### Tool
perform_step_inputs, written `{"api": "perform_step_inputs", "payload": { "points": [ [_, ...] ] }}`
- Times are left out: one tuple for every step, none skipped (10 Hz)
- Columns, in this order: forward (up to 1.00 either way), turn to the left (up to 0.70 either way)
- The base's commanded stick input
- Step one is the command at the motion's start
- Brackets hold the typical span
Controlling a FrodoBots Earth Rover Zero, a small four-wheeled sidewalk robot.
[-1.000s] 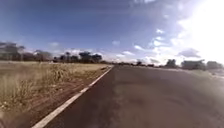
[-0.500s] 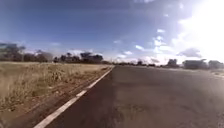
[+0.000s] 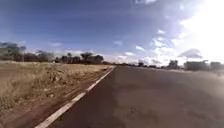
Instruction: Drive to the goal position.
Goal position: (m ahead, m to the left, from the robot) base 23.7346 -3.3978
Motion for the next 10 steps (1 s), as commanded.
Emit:
{"api": "perform_step_inputs", "payload": {
  "points": [
    [0.5, 0.0],
    [0.5, 0.0],
    [0.5, 0.0],
    [0.5, 0.0],
    [0.5, 0.0],
    [0.5, 0.0],
    [0.5, 0.0],
    [0.5, 0.0],
    [0.5, -0.16],
    [0.5, -0.38]
  ]
}}
